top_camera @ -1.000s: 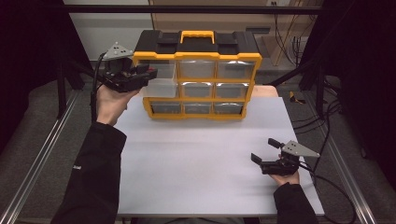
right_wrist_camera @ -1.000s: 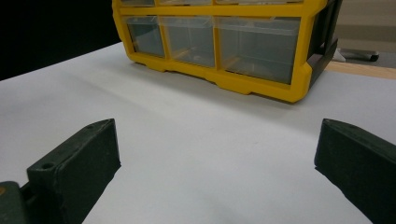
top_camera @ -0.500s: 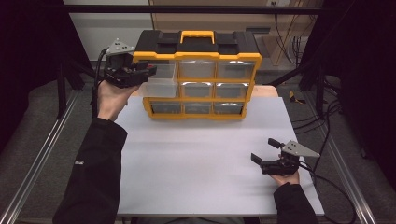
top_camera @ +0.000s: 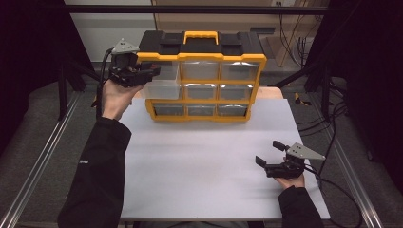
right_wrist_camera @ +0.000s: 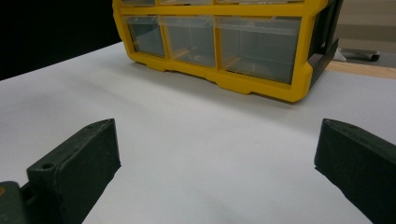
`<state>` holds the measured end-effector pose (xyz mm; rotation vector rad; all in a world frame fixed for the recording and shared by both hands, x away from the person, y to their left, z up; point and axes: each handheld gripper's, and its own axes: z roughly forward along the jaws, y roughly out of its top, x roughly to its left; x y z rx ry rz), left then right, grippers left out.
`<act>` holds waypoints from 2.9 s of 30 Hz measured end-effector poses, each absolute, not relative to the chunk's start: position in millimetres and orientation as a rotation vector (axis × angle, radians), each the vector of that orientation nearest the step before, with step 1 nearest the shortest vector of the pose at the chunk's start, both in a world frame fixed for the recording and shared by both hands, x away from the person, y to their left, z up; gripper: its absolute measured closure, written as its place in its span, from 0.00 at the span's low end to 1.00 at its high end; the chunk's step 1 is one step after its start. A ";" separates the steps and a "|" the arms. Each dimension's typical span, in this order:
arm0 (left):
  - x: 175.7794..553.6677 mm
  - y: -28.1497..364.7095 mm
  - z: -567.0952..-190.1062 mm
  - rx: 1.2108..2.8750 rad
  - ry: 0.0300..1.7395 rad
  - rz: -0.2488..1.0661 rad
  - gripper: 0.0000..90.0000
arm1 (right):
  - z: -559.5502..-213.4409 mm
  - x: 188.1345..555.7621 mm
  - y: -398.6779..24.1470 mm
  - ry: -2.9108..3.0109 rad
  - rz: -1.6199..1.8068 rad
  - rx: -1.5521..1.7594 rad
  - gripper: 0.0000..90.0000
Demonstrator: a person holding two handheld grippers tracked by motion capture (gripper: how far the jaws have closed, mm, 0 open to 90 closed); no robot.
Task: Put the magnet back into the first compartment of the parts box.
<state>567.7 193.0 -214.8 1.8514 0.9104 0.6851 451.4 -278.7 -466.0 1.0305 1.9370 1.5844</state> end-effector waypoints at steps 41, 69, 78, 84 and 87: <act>569.4 197.6 -221.4 1.818 0.952 0.685 0.59 | -465.6 451.2 -279.0 1.933 1.591 1.035 0.00; 503.0 227.4 -255.9 1.666 0.729 0.591 0.07 | -465.2 451.0 -279.4 1.927 1.592 1.037 0.00; 483.8 237.0 -287.0 1.675 0.693 0.604 0.02 | -465.5 451.3 -279.2 1.929 1.589 1.037 0.00; 478.0 239.9 -319.1 1.678 0.695 0.577 0.01 | -465.6 451.2 -279.1 1.929 1.590 1.039 0.00; 476.3 240.6 -336.0 1.678 0.700 0.554 0.01 | -465.5 451.2 -279.2 1.929 1.591 1.039 0.00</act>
